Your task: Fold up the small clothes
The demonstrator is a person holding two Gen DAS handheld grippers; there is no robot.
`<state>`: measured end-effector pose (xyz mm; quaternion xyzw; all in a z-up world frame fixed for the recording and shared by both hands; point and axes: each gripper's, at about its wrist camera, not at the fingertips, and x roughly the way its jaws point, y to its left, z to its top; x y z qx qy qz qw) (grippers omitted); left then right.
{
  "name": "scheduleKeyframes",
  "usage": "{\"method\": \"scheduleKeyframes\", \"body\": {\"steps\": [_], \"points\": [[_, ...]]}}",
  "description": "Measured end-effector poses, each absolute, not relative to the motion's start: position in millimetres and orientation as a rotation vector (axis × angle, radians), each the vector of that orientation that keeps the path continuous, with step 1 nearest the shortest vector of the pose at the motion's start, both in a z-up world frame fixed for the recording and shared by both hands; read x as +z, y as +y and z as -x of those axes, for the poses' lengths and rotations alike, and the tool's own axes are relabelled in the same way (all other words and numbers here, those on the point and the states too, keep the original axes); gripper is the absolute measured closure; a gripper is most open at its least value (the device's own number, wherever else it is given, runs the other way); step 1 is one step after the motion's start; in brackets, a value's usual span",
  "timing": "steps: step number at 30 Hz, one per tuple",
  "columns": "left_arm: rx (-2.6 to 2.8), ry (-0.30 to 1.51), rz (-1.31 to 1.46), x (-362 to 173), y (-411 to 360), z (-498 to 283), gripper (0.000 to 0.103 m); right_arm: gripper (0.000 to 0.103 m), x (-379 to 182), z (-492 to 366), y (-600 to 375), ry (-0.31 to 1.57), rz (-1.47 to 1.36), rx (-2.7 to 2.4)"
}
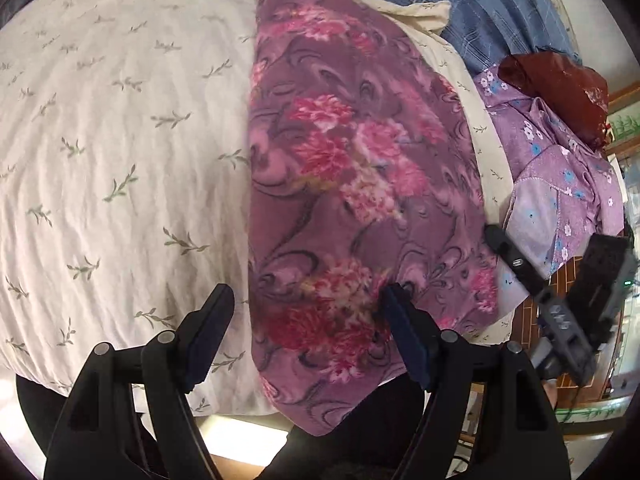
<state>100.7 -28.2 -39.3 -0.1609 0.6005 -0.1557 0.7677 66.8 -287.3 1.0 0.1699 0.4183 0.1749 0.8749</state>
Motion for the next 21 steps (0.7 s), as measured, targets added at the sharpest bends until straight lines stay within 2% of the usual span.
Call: {"method": "scheduleKeyframes", "body": {"steps": [3, 4, 8, 10, 12, 14, 16, 21], "points": [[-0.351, 1.321, 0.400, -39.5, -18.0, -98.3, 0.027, 0.094, -9.3, -62.7, -288.3, 0.894, -0.361, 0.344], [-0.351, 1.306, 0.398, -36.1, -15.5, -96.7, 0.027, 0.089, -0.5, -56.0, -289.8, 0.867, -0.373, 0.348], [-0.380, 1.248, 0.391, -23.6, -7.1, -83.3, 0.027, 0.089, 27.2, -24.1, -288.9, 0.754, -0.387, 0.429], [-0.399, 1.227, 0.379, -25.2, -10.6, -76.2, 0.027, 0.085, 30.8, -5.8, -281.1, 0.710, -0.349, 0.455], [-0.397, 1.246, 0.316, -34.1, -22.2, -73.6, 0.027, 0.081, 21.6, -1.2, -274.3, 0.732, -0.326, 0.449], [-0.382, 1.284, 0.272, -48.0, -32.4, -75.8, 0.027, 0.081, -5.3, -6.7, -266.3, 0.819, -0.313, 0.428], [-0.382, 1.337, 0.291, -64.8, -36.5, -78.8, 0.027, 0.088, -33.8, -18.2, -263.3, 0.933, -0.342, 0.387], [-0.385, 1.312, 0.245, -63.9, -44.5, -76.5, 0.026, 0.088, -46.0, -19.8, -275.9, 0.931, -0.514, 0.390]]}}
